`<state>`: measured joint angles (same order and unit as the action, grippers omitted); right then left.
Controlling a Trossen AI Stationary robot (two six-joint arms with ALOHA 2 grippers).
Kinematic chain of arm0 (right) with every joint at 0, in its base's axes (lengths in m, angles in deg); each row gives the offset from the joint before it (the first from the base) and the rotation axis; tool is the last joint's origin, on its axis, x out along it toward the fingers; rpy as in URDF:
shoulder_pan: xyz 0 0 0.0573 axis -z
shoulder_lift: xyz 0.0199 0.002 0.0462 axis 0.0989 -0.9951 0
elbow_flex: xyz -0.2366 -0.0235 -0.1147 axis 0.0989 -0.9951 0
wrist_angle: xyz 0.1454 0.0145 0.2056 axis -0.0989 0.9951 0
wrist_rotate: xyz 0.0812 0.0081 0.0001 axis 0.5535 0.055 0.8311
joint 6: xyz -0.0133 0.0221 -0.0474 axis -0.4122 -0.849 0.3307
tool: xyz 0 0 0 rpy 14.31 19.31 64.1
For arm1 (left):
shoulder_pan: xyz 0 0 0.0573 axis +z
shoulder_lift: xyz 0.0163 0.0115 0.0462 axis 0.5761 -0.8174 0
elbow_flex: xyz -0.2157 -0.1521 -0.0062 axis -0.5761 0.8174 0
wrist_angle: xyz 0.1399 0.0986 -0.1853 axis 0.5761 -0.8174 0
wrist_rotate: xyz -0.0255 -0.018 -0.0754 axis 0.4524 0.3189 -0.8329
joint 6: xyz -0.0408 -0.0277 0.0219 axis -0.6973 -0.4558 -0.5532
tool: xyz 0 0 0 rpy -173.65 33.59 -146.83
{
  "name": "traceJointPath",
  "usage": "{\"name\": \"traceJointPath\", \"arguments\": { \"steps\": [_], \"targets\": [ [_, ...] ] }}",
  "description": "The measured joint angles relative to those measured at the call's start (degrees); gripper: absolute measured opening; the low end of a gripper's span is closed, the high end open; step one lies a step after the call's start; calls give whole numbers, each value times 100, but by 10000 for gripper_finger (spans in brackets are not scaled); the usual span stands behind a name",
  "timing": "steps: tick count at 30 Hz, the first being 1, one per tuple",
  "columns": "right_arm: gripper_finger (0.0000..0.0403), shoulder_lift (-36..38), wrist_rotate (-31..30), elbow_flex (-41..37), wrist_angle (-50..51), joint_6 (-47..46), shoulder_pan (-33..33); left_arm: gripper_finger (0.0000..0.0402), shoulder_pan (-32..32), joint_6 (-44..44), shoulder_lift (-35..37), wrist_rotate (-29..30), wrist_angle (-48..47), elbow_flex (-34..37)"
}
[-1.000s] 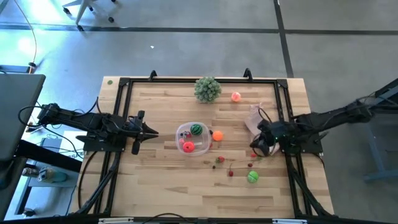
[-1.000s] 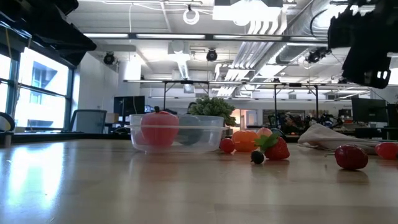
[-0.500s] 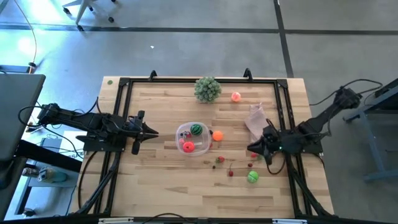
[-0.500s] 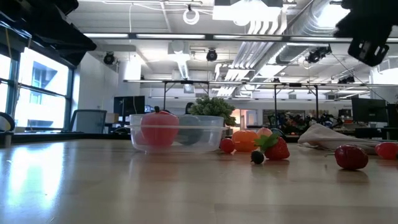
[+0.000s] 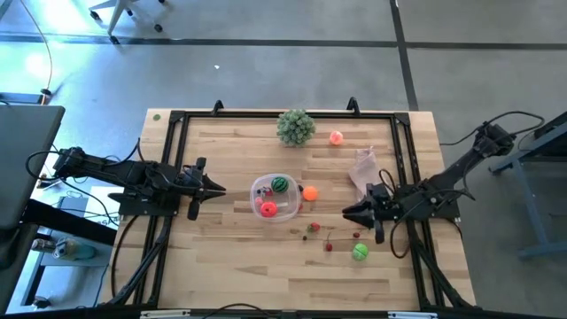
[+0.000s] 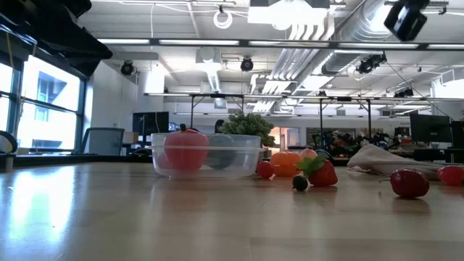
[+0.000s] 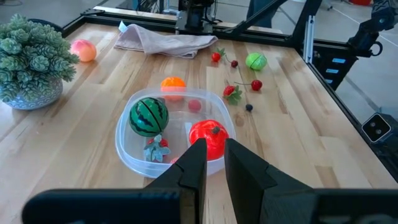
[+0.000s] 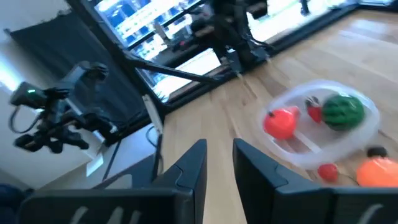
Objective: Pick and placing Produce into tupperware
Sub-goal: Put the red cherry tomato into the transparent bin
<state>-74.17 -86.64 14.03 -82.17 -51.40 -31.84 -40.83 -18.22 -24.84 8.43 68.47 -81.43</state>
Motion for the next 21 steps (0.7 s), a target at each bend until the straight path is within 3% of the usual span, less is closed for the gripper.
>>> {"name": "traceJointPath", "arguments": {
  "steps": [4,7,11,14,17,21],
  "targets": [
    [77,-284,142,772,638,477,-2,46,0,0,-1,0,0,0],
    [79,-565,4,1552,2132,230,-2,46,0,-2,-1,0,0,0],
    [79,-1105,-126,2302,4646,-1409,0,46,1,-1,0,0,0,0],
    [79,-1506,297,2483,5990,-2924,-7,46,2,-2,1,0,0,0],
    [79,-1852,1021,2376,6667,-4052,-78,46,0,0,-1,0,2,0],
    [80,-2195,1729,2105,6826,-4517,-131,46,0,-2,0,0,0,0]
  ]
}}
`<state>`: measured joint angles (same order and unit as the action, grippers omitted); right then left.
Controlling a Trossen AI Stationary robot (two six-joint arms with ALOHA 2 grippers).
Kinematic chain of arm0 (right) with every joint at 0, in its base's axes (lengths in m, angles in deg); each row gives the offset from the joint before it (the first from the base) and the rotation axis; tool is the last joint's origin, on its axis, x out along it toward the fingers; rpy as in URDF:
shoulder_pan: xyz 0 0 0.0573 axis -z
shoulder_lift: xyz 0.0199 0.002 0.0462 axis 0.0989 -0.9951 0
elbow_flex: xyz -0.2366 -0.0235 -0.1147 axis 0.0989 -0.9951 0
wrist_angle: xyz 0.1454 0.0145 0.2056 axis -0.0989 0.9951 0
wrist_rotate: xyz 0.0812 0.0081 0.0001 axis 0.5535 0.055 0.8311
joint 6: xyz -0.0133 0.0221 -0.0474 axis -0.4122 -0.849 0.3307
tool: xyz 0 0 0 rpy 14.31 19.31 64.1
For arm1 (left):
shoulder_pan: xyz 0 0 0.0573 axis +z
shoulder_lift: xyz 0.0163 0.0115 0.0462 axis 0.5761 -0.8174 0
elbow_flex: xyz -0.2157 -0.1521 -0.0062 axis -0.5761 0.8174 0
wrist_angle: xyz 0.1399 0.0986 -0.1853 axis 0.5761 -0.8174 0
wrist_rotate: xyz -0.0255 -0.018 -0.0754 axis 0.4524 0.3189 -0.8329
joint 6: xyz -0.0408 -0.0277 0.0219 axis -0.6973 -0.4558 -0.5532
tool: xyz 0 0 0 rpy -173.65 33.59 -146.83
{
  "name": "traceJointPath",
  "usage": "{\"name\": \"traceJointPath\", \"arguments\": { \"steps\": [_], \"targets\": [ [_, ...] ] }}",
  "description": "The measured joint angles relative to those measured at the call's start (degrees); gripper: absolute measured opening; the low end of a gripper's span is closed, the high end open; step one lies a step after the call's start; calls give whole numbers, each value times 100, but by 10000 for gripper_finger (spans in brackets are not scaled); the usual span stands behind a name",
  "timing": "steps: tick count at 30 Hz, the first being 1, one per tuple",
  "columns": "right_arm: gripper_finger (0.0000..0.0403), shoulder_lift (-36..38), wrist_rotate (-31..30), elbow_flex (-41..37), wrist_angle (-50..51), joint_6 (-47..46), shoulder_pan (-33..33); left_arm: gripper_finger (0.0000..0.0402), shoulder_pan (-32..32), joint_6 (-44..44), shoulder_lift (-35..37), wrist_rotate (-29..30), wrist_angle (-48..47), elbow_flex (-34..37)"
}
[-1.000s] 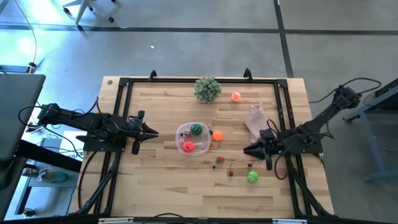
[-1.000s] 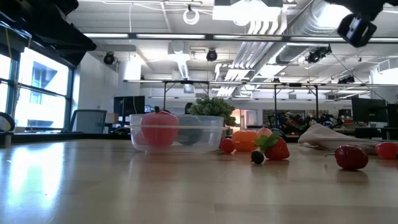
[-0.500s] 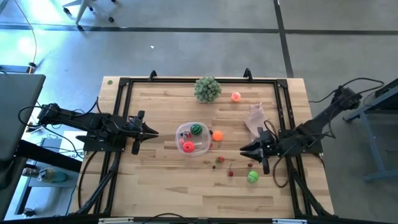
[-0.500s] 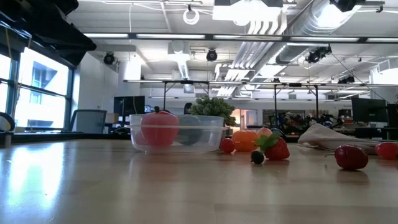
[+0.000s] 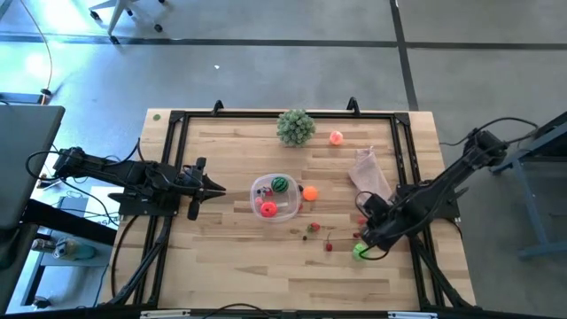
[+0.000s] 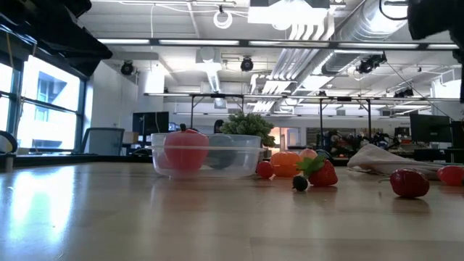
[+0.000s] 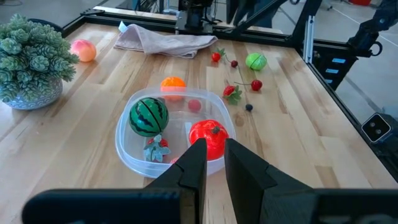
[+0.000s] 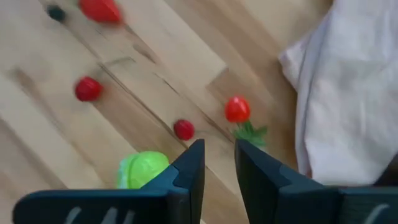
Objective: Pick and placing Produce into tupperware
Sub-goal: Put the red cherry tomato into the transparent bin
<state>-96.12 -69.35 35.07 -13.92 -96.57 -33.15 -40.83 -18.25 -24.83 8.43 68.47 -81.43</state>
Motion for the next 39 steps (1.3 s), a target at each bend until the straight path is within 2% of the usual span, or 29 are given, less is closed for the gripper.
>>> {"name": "traceJointPath", "arguments": {
  "steps": [6,13,19,25,39],
  "targets": [
    [80,-390,389,-80,-75,81,169,46,0,0,-1,0,0,-1],
    [82,-819,786,-80,-163,593,557,46,0,0,0,0,0,-2],
    [134,-1209,997,-80,-317,1195,923,46,0,2,-1,0,0,-2],
    [182,-1498,964,-80,-320,1368,1244,46,0,2,0,0,0,-2],
    [193,-1877,1267,-83,-575,1961,1710,46,0,0,-1,0,0,-2]
  ]
}}
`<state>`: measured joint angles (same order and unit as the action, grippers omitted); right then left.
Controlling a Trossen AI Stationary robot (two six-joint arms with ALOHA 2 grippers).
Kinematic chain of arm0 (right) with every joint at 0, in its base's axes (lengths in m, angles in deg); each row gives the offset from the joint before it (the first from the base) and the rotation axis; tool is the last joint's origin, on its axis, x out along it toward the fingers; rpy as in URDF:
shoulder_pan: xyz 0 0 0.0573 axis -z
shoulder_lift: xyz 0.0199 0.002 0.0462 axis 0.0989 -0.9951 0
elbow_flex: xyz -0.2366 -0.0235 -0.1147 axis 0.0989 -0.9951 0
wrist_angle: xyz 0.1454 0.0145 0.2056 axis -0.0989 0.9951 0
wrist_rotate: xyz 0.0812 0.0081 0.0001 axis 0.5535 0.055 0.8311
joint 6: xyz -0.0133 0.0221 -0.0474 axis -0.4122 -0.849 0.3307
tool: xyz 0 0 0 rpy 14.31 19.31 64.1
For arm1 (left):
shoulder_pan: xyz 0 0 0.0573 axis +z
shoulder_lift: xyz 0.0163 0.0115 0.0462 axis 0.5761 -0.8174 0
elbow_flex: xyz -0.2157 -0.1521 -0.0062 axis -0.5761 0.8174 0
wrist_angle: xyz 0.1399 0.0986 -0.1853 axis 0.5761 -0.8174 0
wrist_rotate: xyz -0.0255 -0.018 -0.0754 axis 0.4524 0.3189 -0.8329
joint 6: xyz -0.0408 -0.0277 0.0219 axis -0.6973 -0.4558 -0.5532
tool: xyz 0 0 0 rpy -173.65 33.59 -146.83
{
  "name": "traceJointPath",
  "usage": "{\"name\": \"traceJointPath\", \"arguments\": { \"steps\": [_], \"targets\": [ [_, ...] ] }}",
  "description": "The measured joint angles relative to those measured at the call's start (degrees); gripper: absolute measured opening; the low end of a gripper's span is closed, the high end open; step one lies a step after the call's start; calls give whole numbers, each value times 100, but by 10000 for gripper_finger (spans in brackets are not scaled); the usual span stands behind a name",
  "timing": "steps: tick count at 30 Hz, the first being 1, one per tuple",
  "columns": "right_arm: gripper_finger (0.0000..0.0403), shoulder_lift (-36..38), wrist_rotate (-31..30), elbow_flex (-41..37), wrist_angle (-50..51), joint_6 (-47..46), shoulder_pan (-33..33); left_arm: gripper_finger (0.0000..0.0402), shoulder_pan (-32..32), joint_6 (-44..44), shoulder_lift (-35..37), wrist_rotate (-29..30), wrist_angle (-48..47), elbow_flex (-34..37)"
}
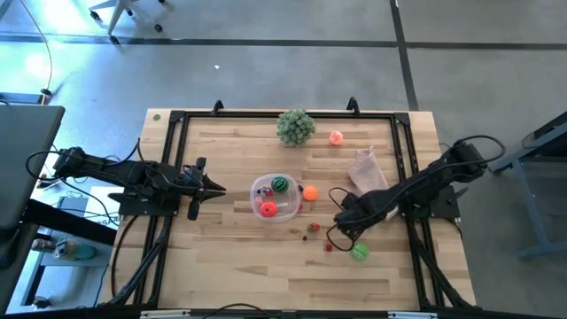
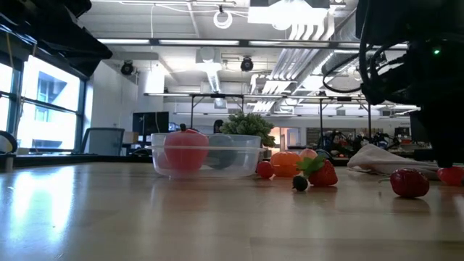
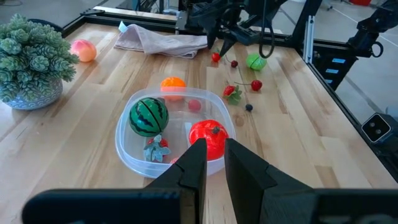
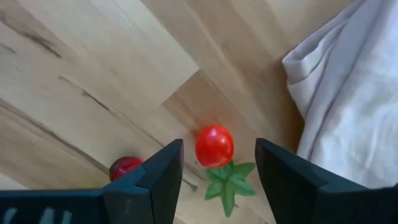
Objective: Pick and placing Produce into tupperware
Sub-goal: Put the red cherry tomato into the transparent bin
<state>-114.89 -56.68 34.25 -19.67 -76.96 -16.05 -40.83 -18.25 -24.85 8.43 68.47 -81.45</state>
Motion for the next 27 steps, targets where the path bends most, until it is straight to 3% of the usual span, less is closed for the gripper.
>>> {"name": "traceJointPath", "arguments": {
  "steps": [27],
  "targets": [
    [193,-30,553,-599,-771,46,148,46,0,2,0,0,0,0]
  ]
}}
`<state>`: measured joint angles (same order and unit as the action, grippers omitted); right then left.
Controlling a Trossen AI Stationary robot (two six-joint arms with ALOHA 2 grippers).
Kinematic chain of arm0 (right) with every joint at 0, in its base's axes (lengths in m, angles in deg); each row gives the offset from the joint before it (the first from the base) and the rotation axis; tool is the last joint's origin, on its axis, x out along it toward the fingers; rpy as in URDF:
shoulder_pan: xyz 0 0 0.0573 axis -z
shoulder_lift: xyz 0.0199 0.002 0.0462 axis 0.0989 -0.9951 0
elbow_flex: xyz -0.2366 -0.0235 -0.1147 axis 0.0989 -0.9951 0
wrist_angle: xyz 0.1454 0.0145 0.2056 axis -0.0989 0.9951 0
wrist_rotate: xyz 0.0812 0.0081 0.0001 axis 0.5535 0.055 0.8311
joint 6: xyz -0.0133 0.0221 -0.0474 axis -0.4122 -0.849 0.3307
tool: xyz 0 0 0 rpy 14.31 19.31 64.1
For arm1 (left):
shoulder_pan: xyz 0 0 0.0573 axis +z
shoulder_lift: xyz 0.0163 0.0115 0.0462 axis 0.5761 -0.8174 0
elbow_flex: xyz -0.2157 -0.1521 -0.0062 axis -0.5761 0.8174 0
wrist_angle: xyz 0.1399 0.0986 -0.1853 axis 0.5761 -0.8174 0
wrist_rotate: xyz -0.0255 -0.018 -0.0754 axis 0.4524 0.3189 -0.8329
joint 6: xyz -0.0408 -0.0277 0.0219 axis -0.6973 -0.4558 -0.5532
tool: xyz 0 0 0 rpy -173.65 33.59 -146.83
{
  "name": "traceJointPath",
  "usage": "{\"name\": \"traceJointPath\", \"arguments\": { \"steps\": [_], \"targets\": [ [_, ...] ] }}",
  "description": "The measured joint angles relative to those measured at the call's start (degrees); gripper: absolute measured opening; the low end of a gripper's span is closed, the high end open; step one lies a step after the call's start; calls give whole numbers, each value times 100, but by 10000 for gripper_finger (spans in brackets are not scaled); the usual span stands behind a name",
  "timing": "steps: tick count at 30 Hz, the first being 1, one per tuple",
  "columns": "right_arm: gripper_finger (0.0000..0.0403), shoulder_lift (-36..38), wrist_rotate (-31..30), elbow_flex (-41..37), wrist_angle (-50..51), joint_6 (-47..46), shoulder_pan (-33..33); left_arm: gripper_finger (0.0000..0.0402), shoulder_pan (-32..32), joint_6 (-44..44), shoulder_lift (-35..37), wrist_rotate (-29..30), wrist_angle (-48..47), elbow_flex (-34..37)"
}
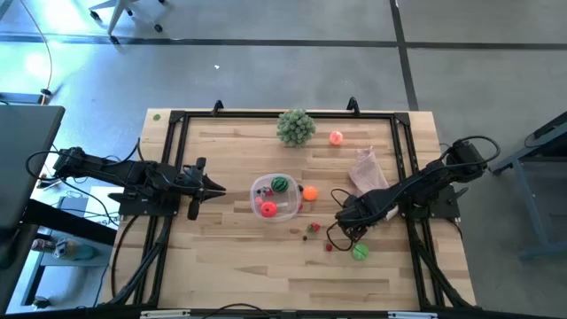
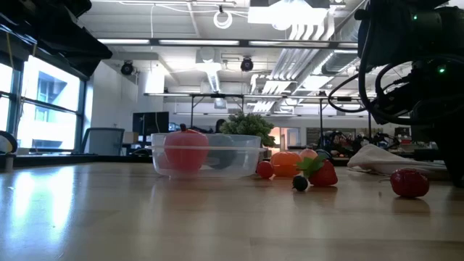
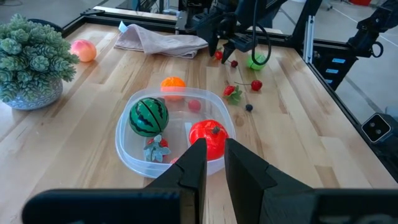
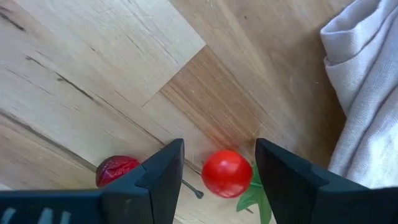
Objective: Pick and placing Produce into tupperware
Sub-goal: Put the red cherry tomato into the transparent bin
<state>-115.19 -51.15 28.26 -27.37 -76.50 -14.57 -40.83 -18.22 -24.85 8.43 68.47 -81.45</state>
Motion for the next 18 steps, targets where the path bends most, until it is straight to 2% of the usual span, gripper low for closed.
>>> {"name": "traceJointPath", "arguments": {
  "steps": [18],
  "targets": [
    [193,-13,179,3,280,-17,0,46,2,-2,0,0,0,0]
  ]
}}
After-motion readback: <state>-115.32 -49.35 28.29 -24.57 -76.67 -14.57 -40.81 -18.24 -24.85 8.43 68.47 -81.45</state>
